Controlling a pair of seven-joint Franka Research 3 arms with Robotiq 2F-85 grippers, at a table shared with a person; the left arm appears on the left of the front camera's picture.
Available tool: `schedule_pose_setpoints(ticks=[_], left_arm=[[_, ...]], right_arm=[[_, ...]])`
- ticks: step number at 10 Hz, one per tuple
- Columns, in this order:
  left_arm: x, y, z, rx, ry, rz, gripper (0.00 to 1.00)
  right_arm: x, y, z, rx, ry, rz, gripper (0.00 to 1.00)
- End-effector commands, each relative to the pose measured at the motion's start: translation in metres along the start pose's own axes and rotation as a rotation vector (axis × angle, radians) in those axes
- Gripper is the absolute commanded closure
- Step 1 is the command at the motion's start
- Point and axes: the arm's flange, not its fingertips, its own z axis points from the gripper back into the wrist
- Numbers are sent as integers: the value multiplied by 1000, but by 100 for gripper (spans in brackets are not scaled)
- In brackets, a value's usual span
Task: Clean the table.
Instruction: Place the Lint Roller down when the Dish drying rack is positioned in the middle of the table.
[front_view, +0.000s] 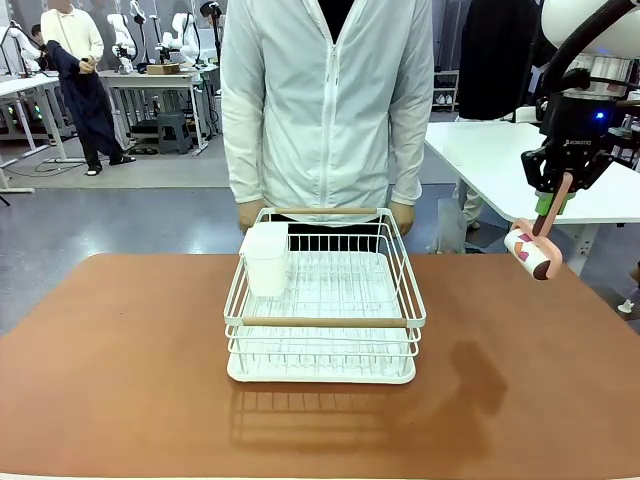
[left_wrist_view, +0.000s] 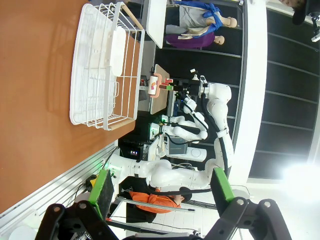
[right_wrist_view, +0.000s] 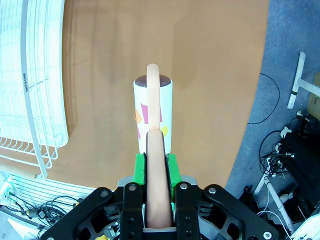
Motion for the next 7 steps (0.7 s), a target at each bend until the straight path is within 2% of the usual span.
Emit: schedule_pose_setpoints(ticks=[1,6,7], left_arm=[[-3,-1,2,-4,-4,-2,0],[-3,-1,2,-4,-4,-2,0],[-3,-1,2,-4,-4,-2,0]], right_arm=[[1,-1,3,-17,-4,-8,79],[0,0,0,0,0,0,79],[5,4,3,11,-35,-158,79]])
